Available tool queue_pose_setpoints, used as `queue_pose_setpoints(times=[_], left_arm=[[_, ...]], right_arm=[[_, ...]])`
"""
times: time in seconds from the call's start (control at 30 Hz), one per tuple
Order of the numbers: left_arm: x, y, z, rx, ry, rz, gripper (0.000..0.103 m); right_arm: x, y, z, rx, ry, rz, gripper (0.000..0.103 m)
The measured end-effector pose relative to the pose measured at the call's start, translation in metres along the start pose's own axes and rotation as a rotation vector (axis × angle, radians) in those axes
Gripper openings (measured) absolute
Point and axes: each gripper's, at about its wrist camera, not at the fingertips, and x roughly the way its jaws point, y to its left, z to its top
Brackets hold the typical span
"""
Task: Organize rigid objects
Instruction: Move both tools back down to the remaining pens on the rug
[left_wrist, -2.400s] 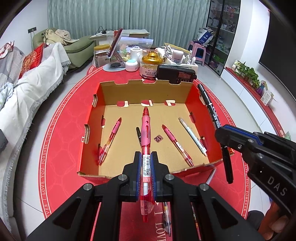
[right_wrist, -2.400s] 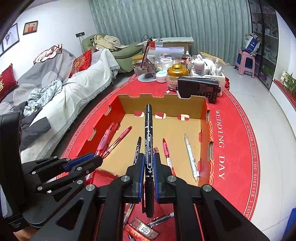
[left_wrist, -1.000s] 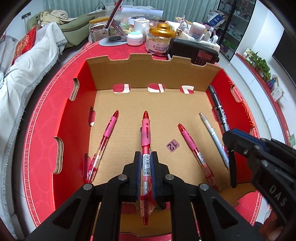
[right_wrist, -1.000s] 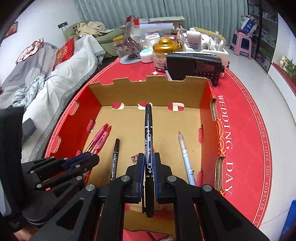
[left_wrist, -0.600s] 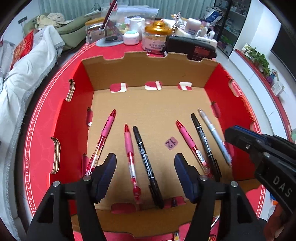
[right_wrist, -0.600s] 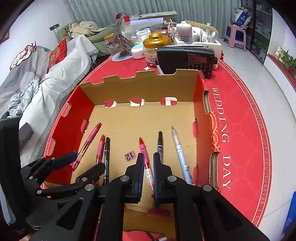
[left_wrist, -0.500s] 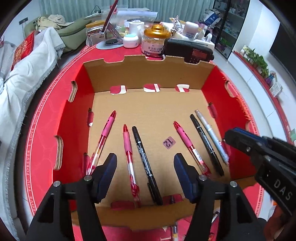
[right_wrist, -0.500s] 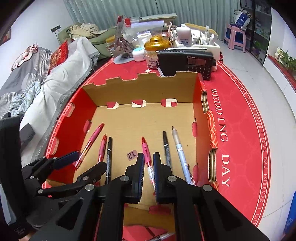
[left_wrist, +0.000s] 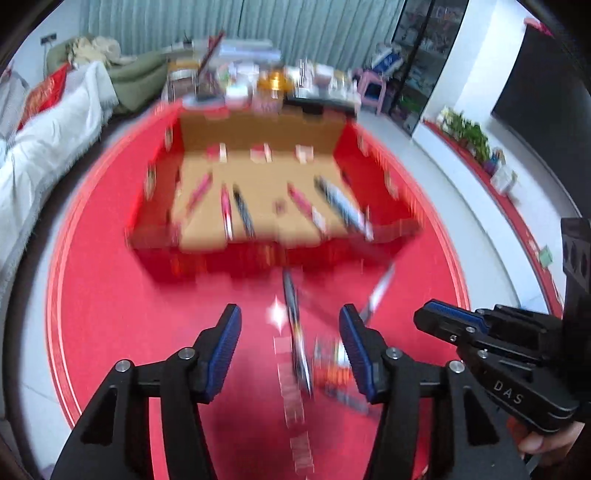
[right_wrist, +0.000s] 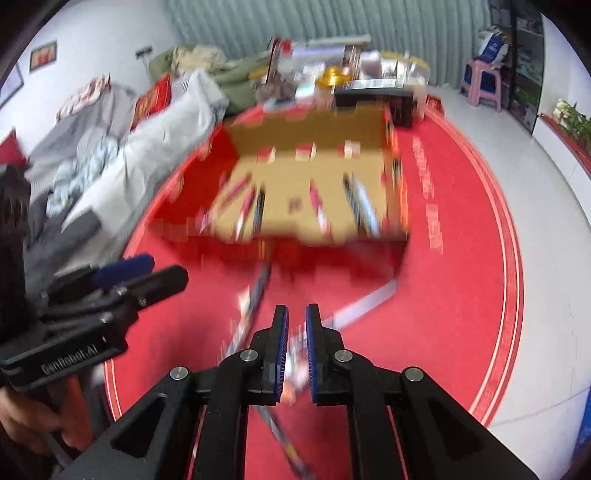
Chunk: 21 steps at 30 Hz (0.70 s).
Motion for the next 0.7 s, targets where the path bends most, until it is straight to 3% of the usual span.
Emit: queue_pose_setpoints(times=[0.1,0.27,0.5,0.7], left_arm=[[0.019,0.007,-0.022,-0.057,0.076,0.006,0.045],[0.032,0.009,-0.038,-0.097,0.116,0.011,0.044],[0.059,-0.011,-0.013,-0.044,0.154,-0.008,0.044],[0.08,-0.018,-0.001,-0.013,0.192,0.038,0.044]], right_arm=[[0.012,-0.002,-0.03,0.009,0.064,0.006,0.01],[0.022,0.002,-0.06,-0.004,0.123,0.026,0.01],[0.031,0.01,-0.068,-0.064,0.139,0.078,0.01],[0.035,0.015,-0.067,-0.118,0.135,0.063,0.01]])
